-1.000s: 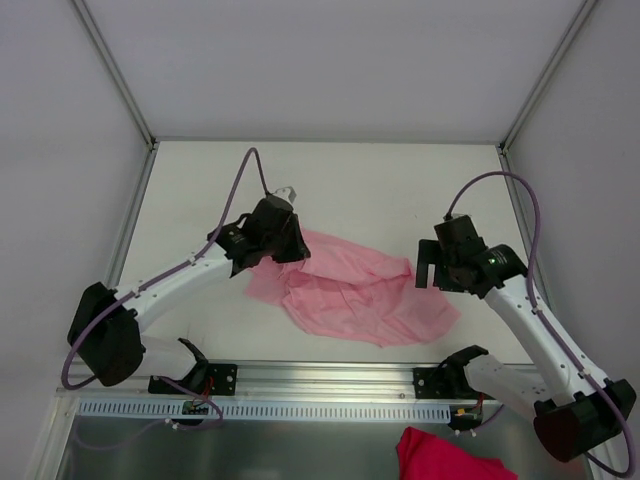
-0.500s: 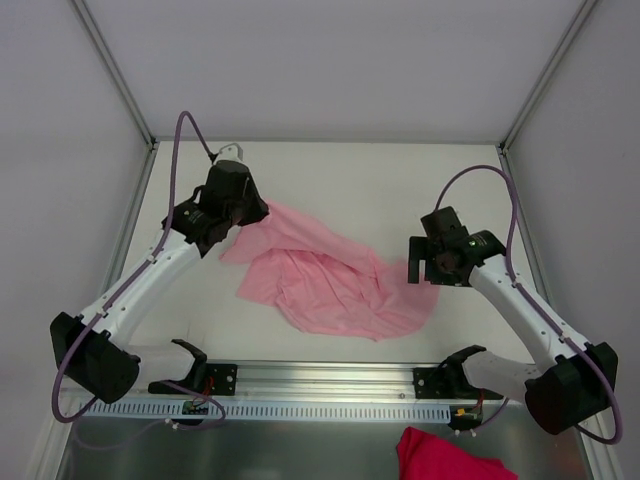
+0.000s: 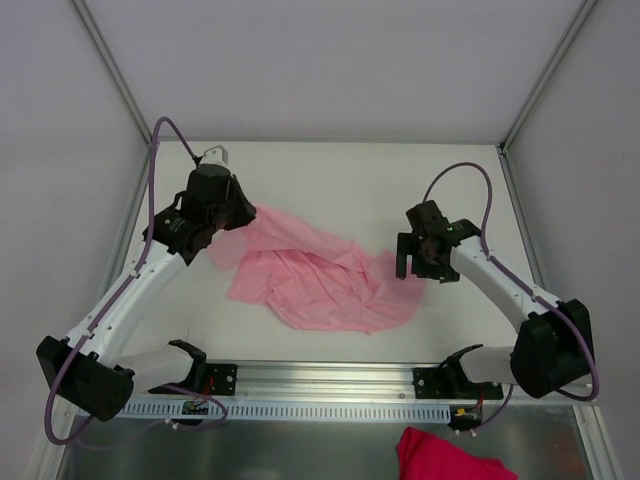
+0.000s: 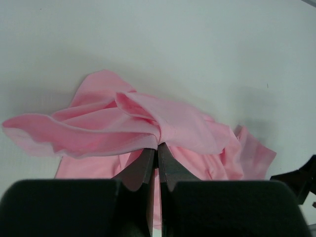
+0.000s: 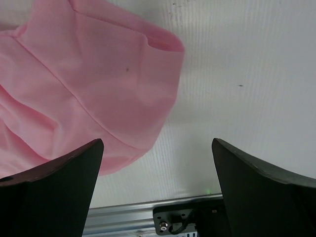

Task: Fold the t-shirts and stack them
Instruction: Flatten out the tshirt

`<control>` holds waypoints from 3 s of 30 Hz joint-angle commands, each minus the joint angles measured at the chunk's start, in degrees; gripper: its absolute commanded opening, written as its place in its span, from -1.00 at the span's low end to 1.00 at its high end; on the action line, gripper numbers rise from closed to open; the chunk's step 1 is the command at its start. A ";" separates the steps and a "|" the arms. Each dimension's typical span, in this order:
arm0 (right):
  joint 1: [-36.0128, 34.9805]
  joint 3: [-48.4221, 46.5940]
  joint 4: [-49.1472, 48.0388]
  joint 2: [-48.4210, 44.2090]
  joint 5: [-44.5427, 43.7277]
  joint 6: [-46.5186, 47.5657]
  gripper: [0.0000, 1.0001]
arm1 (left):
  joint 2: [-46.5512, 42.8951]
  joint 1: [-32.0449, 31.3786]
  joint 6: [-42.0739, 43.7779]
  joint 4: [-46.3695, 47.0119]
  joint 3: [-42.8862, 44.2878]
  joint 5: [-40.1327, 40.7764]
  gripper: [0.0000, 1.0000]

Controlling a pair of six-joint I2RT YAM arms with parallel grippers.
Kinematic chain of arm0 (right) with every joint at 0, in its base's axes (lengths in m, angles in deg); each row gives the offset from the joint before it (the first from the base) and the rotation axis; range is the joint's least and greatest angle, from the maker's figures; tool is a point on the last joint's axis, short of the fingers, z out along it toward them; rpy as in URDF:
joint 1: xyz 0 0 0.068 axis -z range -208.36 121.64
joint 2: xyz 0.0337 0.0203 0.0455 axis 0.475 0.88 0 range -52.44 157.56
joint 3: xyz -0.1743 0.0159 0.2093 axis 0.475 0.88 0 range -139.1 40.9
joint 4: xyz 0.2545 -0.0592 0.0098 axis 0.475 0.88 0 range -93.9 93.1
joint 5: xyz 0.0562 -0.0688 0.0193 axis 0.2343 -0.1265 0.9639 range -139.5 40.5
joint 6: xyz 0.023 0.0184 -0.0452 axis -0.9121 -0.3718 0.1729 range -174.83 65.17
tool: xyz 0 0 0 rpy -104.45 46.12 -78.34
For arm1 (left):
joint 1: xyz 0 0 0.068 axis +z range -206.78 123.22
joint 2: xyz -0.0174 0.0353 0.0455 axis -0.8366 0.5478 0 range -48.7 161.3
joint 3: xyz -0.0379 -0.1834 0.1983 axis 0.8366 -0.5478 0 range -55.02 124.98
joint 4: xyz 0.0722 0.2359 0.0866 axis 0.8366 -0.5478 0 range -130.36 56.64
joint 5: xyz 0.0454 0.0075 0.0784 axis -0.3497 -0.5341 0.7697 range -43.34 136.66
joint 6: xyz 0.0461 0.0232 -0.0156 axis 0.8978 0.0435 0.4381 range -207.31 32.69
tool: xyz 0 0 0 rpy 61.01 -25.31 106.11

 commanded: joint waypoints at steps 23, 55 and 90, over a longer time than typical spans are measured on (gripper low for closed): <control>-0.84 -11.73 -2.83 21.86 -13.09 -4.08 0.61 | -3.50 -0.03 2.93 -4.74 0.80 -0.73 -1.00; 3.73 -5.66 -9.43 25.82 -10.45 -6.90 -0.40 | -5.26 -0.03 3.11 -8.61 0.90 -0.47 -1.00; 3.99 -57.98 -2.45 16.89 -26.80 20.95 -0.98 | 11.62 2.25 13.13 3.79 33.16 3.58 -1.00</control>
